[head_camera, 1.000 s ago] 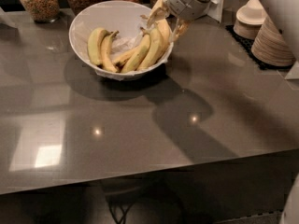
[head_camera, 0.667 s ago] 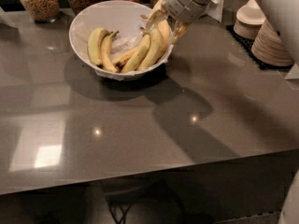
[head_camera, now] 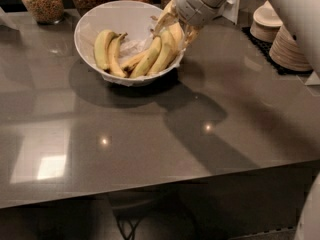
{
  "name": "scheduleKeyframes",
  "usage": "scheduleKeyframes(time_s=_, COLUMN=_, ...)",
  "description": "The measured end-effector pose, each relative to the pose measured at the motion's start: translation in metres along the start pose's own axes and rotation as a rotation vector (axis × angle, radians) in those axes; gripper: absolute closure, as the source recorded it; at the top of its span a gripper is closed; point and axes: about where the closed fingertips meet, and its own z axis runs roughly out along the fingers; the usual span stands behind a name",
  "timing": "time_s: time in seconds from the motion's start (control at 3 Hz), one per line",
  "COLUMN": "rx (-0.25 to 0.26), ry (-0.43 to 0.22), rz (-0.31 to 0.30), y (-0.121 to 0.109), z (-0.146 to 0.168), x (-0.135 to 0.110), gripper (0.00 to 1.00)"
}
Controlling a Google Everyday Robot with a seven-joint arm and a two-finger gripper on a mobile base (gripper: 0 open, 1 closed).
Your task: Pick banana from white bowl
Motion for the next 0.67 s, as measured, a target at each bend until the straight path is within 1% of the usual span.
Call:
scheduleKeyframes(time_s=0.33, rx=0.001, ry=-0.007, rz=0.004, y=0.001, z=0.004, x=0.0, gripper=0.44)
scheduleKeyframes(time_s=0.67, rx=-0.003, ry=-0.022, rz=0.018, y=0.006, z=0.014, x=0.002, gripper=0.44)
